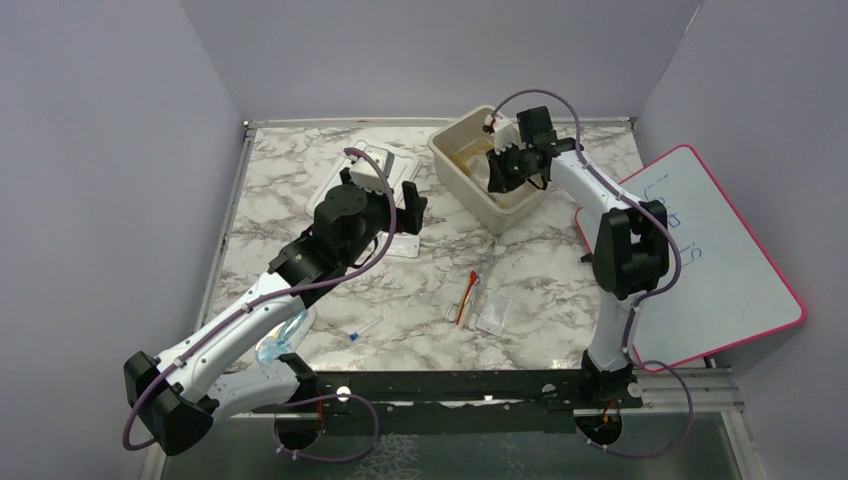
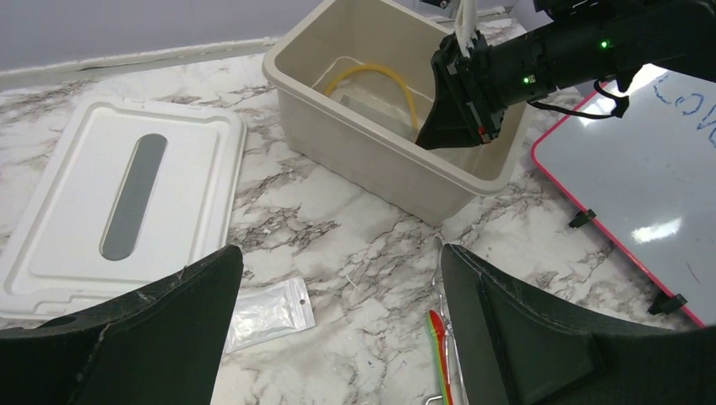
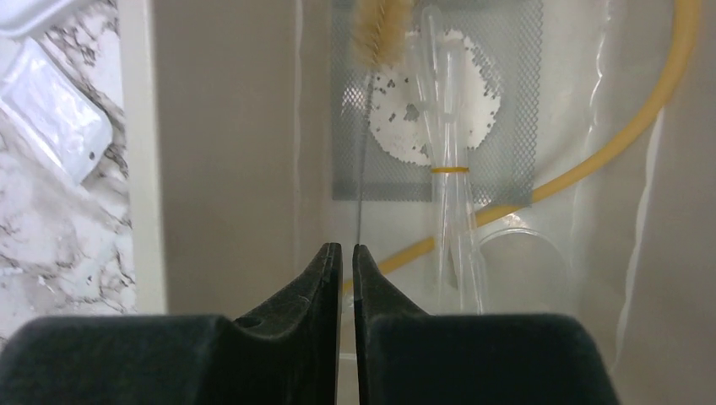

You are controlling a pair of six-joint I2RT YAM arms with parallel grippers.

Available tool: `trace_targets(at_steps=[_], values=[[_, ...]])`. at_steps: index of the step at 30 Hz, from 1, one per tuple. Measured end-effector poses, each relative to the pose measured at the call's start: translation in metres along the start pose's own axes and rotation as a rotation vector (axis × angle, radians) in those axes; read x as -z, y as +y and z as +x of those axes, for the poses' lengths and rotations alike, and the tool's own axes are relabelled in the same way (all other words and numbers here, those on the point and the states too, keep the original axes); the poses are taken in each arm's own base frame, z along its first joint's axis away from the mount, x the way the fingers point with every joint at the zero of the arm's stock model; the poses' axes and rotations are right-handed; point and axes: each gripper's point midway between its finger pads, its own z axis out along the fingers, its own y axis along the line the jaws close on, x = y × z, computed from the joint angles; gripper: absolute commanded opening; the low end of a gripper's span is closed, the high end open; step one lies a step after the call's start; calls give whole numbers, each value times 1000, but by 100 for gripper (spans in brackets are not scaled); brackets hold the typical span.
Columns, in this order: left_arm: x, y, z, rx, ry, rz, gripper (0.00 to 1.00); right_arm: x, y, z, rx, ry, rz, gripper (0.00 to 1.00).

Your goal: Organize the chemistry lab equipment

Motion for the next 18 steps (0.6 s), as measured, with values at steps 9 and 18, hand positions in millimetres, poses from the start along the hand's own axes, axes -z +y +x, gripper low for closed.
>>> trace_targets(at_steps=[9, 18], values=[[-3, 0, 4, -4, 14, -3, 90, -12, 2, 27, 1, 94, -34, 32], [-3, 0, 5, -4, 15, -3, 92, 18, 6, -2, -62, -4, 22, 42]])
